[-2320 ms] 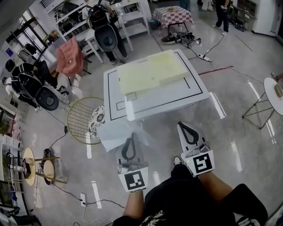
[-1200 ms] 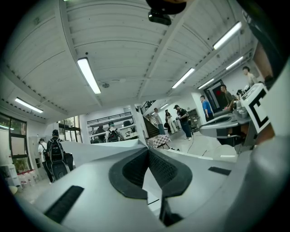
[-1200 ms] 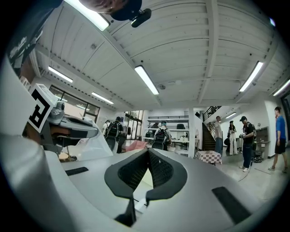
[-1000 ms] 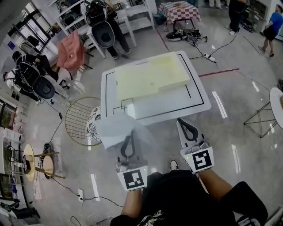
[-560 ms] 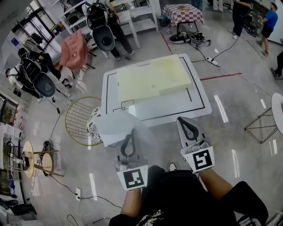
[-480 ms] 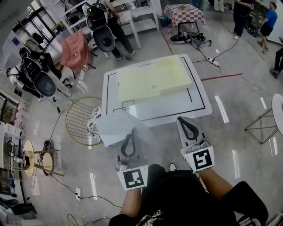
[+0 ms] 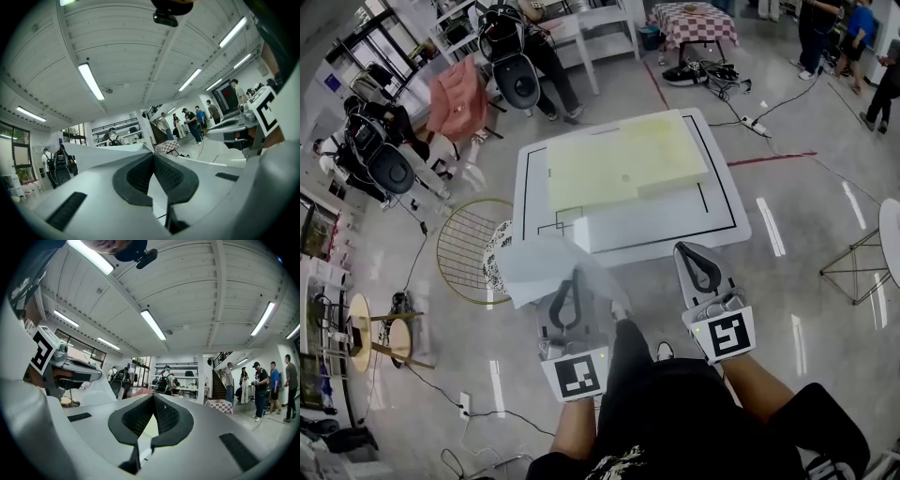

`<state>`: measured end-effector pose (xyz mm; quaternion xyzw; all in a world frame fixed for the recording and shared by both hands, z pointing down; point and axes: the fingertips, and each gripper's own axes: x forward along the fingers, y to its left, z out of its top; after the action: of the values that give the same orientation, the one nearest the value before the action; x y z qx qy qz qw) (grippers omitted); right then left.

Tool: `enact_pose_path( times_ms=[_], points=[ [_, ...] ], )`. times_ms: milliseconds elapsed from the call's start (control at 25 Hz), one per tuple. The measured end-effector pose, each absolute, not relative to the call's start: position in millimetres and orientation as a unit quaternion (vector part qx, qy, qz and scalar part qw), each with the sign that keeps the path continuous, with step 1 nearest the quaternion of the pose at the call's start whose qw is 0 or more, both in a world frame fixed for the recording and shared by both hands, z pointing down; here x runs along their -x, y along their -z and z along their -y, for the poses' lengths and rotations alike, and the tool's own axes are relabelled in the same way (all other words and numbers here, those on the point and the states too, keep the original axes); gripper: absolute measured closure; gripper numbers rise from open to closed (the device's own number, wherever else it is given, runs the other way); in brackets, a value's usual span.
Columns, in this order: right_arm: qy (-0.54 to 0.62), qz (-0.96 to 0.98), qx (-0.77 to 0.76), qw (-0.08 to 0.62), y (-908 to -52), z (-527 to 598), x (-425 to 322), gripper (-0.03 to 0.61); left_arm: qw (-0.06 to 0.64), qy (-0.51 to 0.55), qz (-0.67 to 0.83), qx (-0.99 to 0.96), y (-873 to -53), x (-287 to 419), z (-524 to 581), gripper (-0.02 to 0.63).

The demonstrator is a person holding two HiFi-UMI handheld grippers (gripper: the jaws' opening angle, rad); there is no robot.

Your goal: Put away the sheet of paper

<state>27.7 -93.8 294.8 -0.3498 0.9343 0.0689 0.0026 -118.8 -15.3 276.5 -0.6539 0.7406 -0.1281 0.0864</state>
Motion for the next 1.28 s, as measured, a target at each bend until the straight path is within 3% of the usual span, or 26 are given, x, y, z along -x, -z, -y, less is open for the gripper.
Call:
enact_pose_path(
  times_ms=[1280],
  points=[
    [-0.076,-0.926,0.369,0.0,-291,173,22,0.58,0.1,0.12,-0.71,0.687,-274,159,109,0.612]
  ],
)
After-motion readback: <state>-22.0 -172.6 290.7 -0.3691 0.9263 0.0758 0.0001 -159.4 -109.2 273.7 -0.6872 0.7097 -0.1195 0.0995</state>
